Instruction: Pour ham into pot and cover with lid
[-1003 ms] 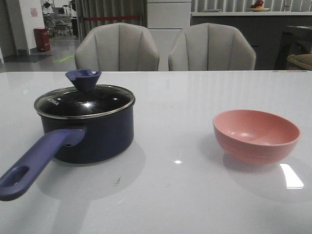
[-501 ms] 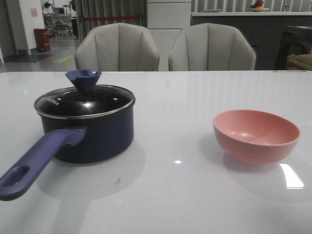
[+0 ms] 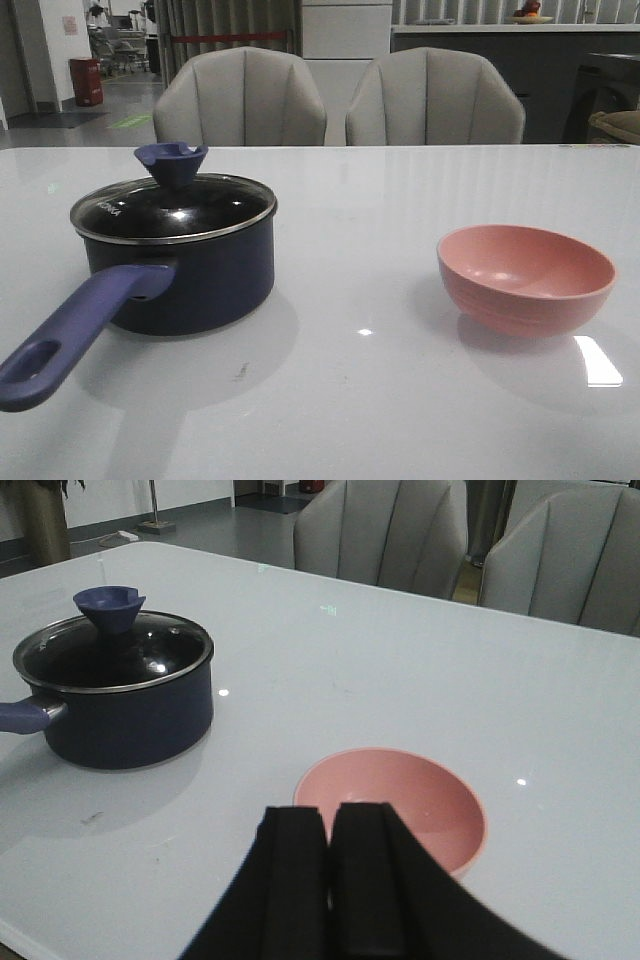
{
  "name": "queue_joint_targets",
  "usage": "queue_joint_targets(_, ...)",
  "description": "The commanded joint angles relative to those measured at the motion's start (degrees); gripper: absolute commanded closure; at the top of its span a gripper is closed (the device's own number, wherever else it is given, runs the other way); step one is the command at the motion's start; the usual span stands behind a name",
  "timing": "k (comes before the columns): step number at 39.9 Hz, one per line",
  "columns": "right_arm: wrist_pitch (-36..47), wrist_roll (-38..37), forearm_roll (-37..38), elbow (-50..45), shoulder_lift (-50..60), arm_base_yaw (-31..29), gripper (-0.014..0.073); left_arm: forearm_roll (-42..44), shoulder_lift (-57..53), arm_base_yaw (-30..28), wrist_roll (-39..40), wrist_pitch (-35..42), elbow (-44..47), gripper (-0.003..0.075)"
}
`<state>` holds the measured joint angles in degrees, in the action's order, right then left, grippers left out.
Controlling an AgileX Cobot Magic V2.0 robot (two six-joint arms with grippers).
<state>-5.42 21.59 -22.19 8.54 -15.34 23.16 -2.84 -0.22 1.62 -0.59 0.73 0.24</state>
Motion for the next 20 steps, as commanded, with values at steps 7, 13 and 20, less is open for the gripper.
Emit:
queue_joint_targets(7,3.9,0.6,0.0,1.7,-0.4,0.0,0.0446,-0.4,-1.2,-0.2,0.6,4.9,1.2,0.0587)
queue_joint_targets(13,4.0,0.6,0.0,1.2,-0.3,0.0,0.0446,-0.4,-1.2,-0.2,0.6,4.9,1.2,0.0587)
queue_joint_targets(20,6.1,-3.9,8.0,-0.3,0.6,-5.5,0.0446,-0.4,-1.2,-0.2,0.6,4.9,1.2,0.0587)
